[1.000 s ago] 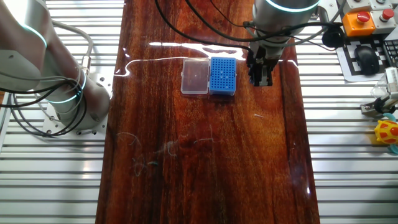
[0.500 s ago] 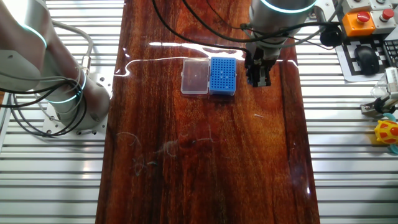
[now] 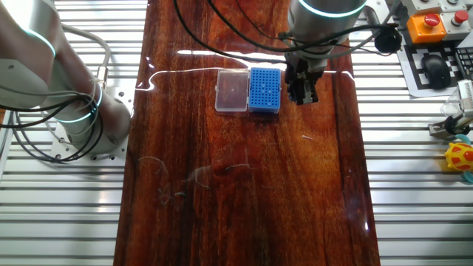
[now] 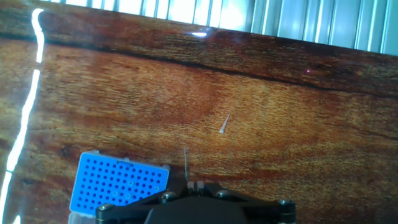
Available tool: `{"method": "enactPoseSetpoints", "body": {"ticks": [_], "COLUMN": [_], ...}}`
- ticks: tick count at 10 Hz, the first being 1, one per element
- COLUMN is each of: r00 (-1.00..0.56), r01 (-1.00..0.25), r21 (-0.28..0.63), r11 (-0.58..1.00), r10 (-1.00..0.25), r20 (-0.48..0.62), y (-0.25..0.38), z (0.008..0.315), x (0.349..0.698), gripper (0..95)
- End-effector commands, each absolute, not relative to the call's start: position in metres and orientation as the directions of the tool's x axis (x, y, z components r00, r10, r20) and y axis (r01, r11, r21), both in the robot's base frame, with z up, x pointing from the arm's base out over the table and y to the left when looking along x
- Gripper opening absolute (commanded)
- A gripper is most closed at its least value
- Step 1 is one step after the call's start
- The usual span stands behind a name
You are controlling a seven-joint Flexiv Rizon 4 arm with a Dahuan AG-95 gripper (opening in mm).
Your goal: Insert a small pipette tip into the holder for small pipette tips
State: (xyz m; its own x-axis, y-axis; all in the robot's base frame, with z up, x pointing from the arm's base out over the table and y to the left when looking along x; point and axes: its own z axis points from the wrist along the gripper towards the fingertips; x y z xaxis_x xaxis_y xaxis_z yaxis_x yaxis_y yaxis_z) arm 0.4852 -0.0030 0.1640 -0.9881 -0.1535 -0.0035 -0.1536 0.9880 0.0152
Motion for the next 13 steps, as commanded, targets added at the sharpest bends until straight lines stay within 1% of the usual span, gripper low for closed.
{"method": "enactPoseSetpoints", "body": {"ticks": [1, 3, 6, 7, 8, 10, 12, 13], "r00": [-0.998, -0.996, -0.997, -0.998, -0.999, -0.999, -0.999, -1.000], "r01": [0.069, 0.090, 0.073, 0.062, 0.038, -0.050, -0.045, -0.013], "r21": [0.024, 0.023, 0.021, 0.021, 0.019, 0.022, 0.022, 0.016], "r11": [0.997, 0.996, 0.997, 0.998, 0.999, 0.998, 0.999, 1.000], "r10": [0.069, 0.090, 0.072, 0.061, 0.038, -0.051, -0.046, -0.014], "r20": [0.001, 0.003, 0.011, 0.014, 0.015, 0.009, 0.016, 0.020], "y": [-0.010, -0.021, -0.040, -0.042, -0.042, -0.042, -0.041, -0.041], "z": [0.160, 0.157, 0.157, 0.158, 0.158, 0.162, 0.163, 0.163], "x": [0.494, 0.504, 0.530, 0.533, 0.533, 0.527, 0.526, 0.526], "gripper": [0.0, 0.0, 0.0, 0.0, 0.0, 0.0, 0.0, 0.0]}}
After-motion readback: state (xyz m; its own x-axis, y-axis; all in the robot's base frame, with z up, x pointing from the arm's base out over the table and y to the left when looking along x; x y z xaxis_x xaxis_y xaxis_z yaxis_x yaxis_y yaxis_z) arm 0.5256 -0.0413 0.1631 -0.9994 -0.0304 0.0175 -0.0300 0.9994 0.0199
